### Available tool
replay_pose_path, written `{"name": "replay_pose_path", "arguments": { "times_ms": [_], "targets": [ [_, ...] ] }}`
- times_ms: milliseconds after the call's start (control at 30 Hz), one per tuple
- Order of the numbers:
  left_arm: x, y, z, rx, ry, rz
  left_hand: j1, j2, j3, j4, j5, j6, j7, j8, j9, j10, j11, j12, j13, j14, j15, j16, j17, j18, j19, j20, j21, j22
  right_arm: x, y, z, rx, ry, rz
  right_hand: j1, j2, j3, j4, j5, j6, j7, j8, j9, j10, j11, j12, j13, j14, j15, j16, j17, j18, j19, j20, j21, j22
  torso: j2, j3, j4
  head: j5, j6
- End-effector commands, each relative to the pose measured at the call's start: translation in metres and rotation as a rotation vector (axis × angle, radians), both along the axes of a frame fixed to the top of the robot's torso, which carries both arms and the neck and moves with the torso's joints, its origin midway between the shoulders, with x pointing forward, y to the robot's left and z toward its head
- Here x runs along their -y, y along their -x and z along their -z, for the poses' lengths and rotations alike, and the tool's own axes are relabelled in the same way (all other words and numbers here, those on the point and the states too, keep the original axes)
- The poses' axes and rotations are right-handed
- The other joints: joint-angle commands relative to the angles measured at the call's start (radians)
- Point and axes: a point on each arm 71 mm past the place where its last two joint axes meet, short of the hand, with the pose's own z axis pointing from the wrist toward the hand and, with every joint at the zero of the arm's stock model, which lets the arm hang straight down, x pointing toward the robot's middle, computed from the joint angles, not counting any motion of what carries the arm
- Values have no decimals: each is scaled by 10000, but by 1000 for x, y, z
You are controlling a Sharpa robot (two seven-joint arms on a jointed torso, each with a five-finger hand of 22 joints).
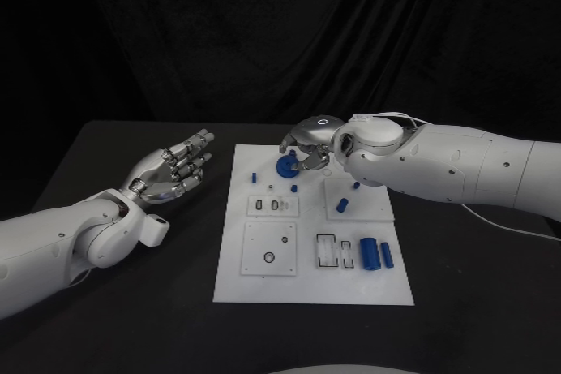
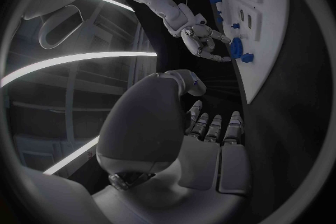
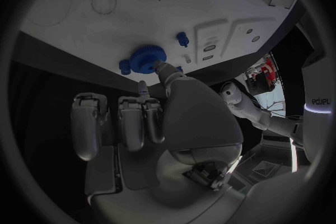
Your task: Assemble the parts on the task board
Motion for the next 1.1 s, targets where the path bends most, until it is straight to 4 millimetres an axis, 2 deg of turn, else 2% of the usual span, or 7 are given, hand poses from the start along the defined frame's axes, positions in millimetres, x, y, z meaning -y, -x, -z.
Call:
{"name": "replay_pose_path", "arguments": {
  "times_ms": [33, 700, 900, 1100],
  "targets": [
    [1, 2, -4, 485, 420, 283, -58, 8, -10, -43, -27, 32, 20, -19, 5, -12, 53, 0, 13, -4, 93, -37, -12, 171, 5, 47, 49, 17, 2, 1, 1, -35, 84, 70, -10, 61, 43, -25, 15, 7, -19, -33, -27, 1040, -92, 26, 2630, 1038, -51, 29, 2634, 157, 363, -36, -56, 2317, -1, -3, 2, 7, -14],
    [2, 2, -3, 444, 420, 308, -258, 93, 99, -205, -130, 39, 22, -18, 5, 110, 148, 30, 42, -4, 110, -37, -12, 175, 38, 64, 62, 26, 15, 1, 13, -787, 645, 388, -7, 251, 244, -140, 19, 323, 82, -62, -198, 1040, -35, 26, 2630, 1038, -22, 29, 2634, 180, 288, -31, -153, 2284, 2, 0, 2, -14, -27],
    [1, 3, -3, 437, 417, 302, -298, 109, 113, -231, -151, 45, 24, -17, 6, 136, 170, 36, 48, -4, 112, -37, -12, 175, 44, 66, 65, 28, 16, 1, 17, -950, 760, 477, -60, 322, 394, -221, 22, 755, 136, -9, -324, 1040, 16, 26, 2630, 1038, 25, 29, 2634, 178, 295, 11, -156, 2288, -2, -1, -17, 30, -50],
    [1, 3, -2, 432, 417, 302, -298, 109, 113, -231, -151, 45, 24, -17, 6, 136, 170, 36, 48, -4, 112, -37, -12, 175, 44, 66, 65, 28, 20, 0, 20, -998, 804, 630, -168, 359, 535, -263, 19, 1120, 211, 13, -448, 1040, 72, 26, 2630, 1038, 64, 29, 2634, 180, 289, 48, -169, 2285, 0, -4, 12, 27, -41]
  ]
}}
